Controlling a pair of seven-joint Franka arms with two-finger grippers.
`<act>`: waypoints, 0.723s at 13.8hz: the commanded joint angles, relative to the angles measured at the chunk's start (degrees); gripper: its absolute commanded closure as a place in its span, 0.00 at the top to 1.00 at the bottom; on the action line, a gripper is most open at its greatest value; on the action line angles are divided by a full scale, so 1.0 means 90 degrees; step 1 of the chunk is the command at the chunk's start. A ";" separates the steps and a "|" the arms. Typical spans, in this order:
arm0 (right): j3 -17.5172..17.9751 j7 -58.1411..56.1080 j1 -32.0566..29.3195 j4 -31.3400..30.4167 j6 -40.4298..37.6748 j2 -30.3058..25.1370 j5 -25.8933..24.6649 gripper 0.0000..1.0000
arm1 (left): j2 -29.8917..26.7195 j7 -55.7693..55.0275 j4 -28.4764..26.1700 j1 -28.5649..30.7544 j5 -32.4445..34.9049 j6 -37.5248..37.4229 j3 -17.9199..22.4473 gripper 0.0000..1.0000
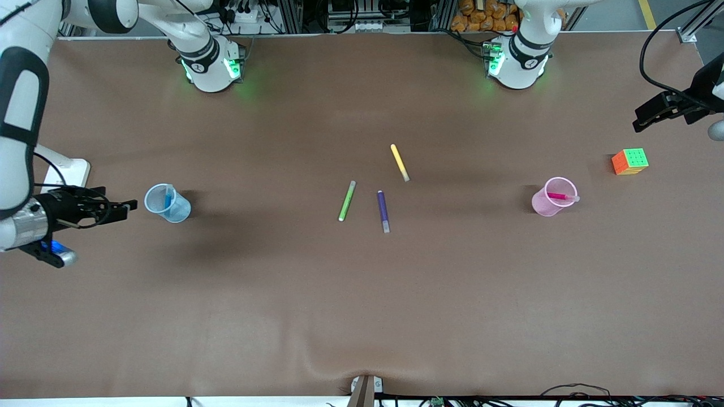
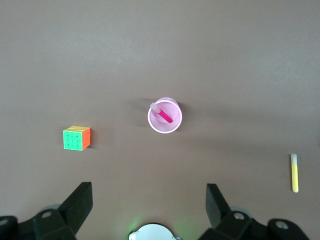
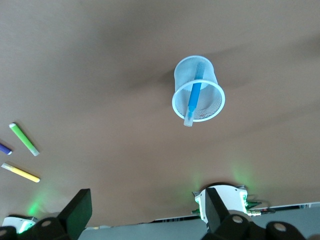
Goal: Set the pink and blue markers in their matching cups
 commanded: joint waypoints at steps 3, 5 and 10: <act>0.0402 -0.0063 -0.0056 0.0333 -0.0051 -0.0680 -0.0118 1.00 | -0.0069 -0.0040 -0.0012 0.0019 0.0002 0.0001 -0.0040 1.00; 0.0627 -0.0054 -0.0056 0.0440 -0.0051 -0.0847 -0.0147 1.00 | -0.0069 -0.0040 -0.0042 0.0009 -0.0008 0.0001 -0.0040 1.00; 0.0666 -0.0063 -0.0047 0.0518 -0.0129 -0.1599 -0.0673 1.00 | -0.0069 -0.0040 -0.0061 0.0009 -0.0018 0.0001 -0.0059 1.00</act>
